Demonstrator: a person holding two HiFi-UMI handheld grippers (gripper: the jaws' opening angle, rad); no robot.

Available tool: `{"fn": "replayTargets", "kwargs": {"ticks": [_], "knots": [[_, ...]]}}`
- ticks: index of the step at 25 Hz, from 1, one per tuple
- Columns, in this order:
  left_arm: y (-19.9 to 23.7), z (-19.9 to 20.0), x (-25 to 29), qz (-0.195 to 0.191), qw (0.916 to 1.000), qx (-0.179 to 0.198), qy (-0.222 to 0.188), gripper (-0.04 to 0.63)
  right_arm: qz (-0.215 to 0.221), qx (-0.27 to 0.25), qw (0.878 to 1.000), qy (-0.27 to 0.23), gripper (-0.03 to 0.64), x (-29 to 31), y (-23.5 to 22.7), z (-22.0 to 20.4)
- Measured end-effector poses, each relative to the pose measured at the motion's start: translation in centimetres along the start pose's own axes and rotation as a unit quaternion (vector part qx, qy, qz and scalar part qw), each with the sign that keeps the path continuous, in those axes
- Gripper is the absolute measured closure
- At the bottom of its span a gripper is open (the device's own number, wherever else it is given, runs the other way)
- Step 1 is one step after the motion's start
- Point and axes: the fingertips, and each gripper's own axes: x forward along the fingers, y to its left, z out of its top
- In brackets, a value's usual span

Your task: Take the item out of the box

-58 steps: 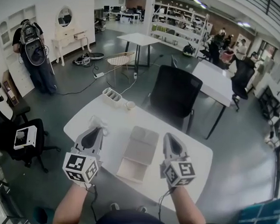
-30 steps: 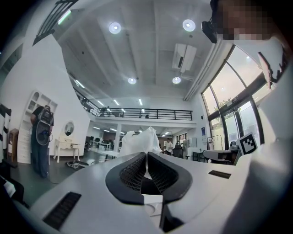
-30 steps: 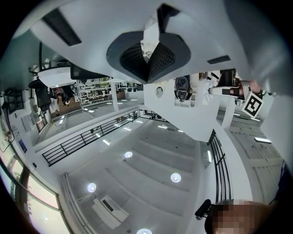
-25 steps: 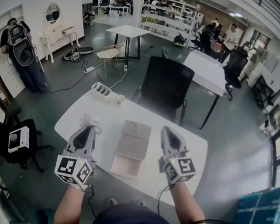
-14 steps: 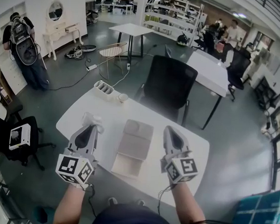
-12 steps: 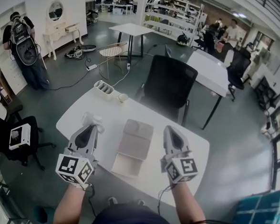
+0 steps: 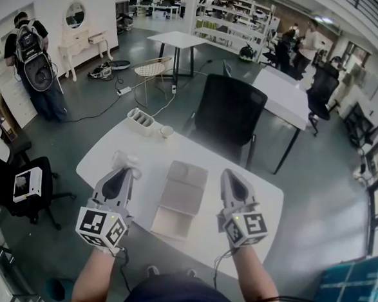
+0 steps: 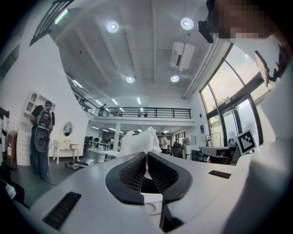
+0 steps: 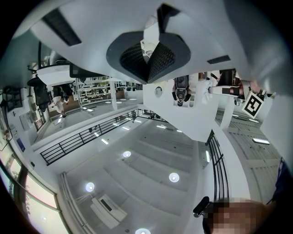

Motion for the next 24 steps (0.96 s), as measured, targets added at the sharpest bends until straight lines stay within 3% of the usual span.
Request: {"fn": "replayTargets", "kwargs": {"ticks": [24], "knots": [[-0.44,-0.3,-0.88,0.002,1.0,0.003,0.003,0.555,-0.012,0.011,1.0,0.006,0.609,-1.01,-0.23,-0.25]]}}
